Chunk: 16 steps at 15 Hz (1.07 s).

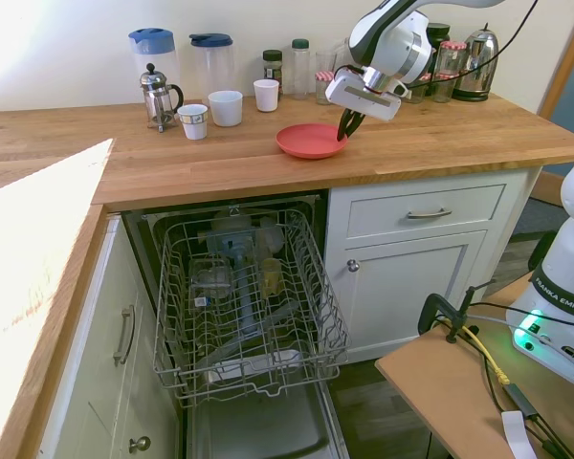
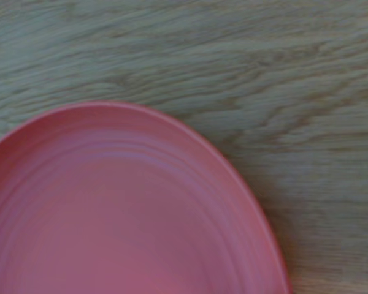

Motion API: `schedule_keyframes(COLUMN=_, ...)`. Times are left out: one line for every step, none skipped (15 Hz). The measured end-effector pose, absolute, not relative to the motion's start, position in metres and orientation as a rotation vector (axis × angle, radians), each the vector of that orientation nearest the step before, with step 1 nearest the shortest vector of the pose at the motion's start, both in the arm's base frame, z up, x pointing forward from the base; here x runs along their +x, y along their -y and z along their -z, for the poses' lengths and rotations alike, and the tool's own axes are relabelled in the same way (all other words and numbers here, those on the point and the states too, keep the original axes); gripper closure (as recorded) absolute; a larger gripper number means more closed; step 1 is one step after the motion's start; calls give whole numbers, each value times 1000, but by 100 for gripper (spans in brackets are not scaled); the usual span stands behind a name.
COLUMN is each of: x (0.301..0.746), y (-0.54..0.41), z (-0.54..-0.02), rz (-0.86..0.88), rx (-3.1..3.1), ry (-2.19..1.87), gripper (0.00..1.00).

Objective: Put the plate in the dishwasher

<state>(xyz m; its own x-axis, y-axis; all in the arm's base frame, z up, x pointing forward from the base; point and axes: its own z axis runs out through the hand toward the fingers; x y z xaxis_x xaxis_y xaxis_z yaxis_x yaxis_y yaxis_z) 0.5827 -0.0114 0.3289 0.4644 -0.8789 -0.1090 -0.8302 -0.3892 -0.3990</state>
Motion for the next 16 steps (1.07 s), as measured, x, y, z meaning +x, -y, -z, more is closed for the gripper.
schedule_keyframes(x=579, y=5, z=-335, rz=192, rx=-2339, ry=-1423, gripper=100)
schedule_keyframes(x=573, y=-3, z=-345, rz=218, rx=-2360, ry=-1413, gripper=100)
schedule_keyframes(x=566, y=-13, z=-357, rz=245, rx=-2388, ry=-1405, gripper=100)
schedule_keyframes(x=557, y=-23, z=-371, rz=276, rx=-2415, ry=-1402, gripper=100)
schedule_keyframes(x=548, y=-33, z=-388, rz=316, rx=-2452, ry=-1395, gripper=100)
schedule_keyframes(x=540, y=-40, z=-408, rz=360, rx=-2496, ry=-1390, gripper=100)
schedule_keyframes(x=531, y=-47, z=-433, rz=402, rx=-2545, ry=-1383, gripper=100)
schedule_keyframes(x=522, y=-58, z=-464, rz=453, rx=-2601, ry=-1365, gripper=100)
schedule_keyframes(x=513, y=-74, z=-497, rz=510, rx=-2651, ry=-1341, gripper=100)
schedule_keyframes(x=505, y=-97, z=-527, rz=564, rx=-2696, ry=-1304, gripper=100)
schedule_keyframes(x=499, y=-126, z=-549, rz=613, rx=-2746, ry=-1257, gripper=100)
schedule_keyframes(x=491, y=-162, z=-561, rz=665, rx=-2806, ry=-1208, gripper=100)
schedule_keyframes(x=483, y=-199, z=-564, rz=718, rx=-2867, ry=-1156, gripper=100)
schedule_keyframes(x=475, y=-236, z=-559, rz=769, rx=-2926, ry=-1095, gripper=100)
schedule_keyframes(x=465, y=-275, z=-548, rz=821, rx=-2989, ry=-1029, gripper=100)
schedule_keyframes(x=453, y=-311, z=-535, rz=884, rx=-3043, ry=-965, gripper=100)
